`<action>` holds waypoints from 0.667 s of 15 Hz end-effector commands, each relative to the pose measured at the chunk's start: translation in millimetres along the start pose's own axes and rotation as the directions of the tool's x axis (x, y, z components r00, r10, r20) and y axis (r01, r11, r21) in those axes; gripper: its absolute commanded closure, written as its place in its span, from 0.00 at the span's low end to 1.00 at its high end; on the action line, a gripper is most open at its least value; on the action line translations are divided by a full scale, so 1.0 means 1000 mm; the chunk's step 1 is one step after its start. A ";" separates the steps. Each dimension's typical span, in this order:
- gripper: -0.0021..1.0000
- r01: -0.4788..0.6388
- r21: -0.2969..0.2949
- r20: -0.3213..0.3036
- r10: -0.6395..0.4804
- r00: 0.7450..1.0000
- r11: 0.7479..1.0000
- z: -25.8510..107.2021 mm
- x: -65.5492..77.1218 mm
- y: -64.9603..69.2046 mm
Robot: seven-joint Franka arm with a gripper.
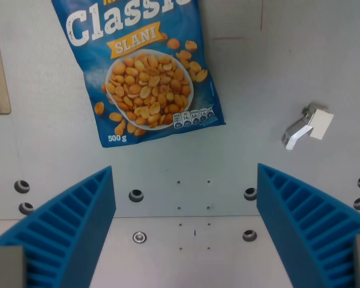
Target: Rotate around base positive z
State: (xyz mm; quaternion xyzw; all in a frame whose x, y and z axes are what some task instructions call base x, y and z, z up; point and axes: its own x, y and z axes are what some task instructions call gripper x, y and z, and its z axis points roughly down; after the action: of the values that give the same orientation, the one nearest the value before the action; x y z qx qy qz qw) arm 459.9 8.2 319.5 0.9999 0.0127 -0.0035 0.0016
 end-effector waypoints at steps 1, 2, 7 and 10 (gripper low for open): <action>0.00 0.013 0.000 -0.004 -0.013 1.000 1.000 -0.002 0.000 0.000; 0.00 0.027 0.000 -0.004 -0.027 1.000 1.000 -0.002 0.000 0.000; 0.00 0.093 -0.001 -0.004 -0.093 0.996 0.996 -0.002 0.000 0.000; 0.00 0.133 -0.001 -0.004 -0.133 0.991 0.991 -0.002 0.000 0.000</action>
State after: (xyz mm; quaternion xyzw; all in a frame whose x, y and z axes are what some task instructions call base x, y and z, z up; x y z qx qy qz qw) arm 459.9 8.4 319.5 0.9994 0.0352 -0.0036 0.0015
